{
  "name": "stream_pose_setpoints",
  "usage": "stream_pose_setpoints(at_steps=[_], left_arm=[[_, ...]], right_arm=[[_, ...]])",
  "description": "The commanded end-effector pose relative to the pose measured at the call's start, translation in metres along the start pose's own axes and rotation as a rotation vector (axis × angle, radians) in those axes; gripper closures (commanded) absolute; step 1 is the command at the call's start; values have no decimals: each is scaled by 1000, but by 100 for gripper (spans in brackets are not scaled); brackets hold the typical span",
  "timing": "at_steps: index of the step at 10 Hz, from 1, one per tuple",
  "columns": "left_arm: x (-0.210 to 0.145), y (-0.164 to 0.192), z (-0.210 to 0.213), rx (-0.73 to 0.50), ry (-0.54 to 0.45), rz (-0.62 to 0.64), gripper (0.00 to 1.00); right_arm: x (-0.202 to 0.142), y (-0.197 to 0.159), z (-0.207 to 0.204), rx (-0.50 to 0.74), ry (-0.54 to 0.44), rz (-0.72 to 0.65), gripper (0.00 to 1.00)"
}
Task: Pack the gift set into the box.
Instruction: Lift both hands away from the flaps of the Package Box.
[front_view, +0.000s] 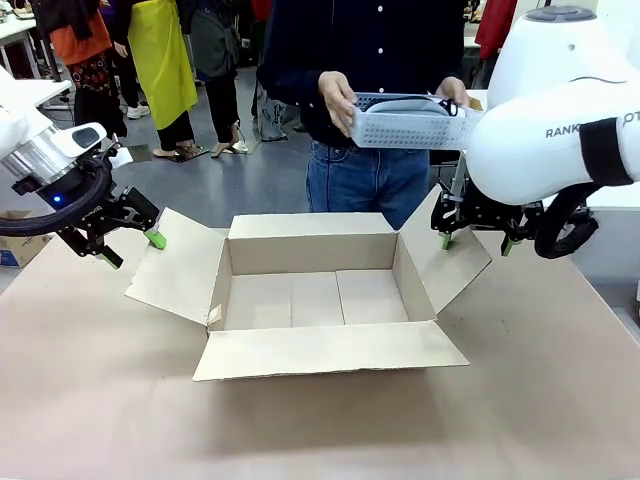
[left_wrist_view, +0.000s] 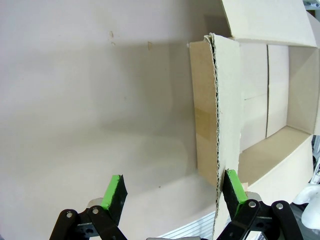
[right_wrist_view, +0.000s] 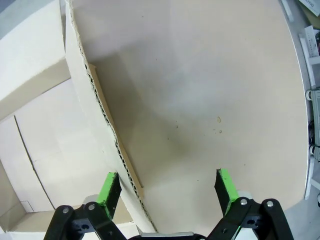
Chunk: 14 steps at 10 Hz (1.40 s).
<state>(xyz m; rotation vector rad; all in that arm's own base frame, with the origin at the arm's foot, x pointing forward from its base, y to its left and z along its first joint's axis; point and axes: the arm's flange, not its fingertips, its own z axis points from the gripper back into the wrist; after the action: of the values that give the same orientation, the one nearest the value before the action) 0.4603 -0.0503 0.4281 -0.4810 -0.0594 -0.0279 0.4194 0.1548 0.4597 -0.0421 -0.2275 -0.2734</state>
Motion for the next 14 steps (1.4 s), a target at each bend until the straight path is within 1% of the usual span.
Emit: stream_pose_setpoints(at_steps=[1, 14], left_arm=[[-2, 0, 2, 19, -1, 3, 0], [-2, 0, 2, 19, -1, 3, 0]], right_arm=[[1, 1, 0, -26, -18, -13, 0], [1, 1, 0, -26, -18, -13, 0]])
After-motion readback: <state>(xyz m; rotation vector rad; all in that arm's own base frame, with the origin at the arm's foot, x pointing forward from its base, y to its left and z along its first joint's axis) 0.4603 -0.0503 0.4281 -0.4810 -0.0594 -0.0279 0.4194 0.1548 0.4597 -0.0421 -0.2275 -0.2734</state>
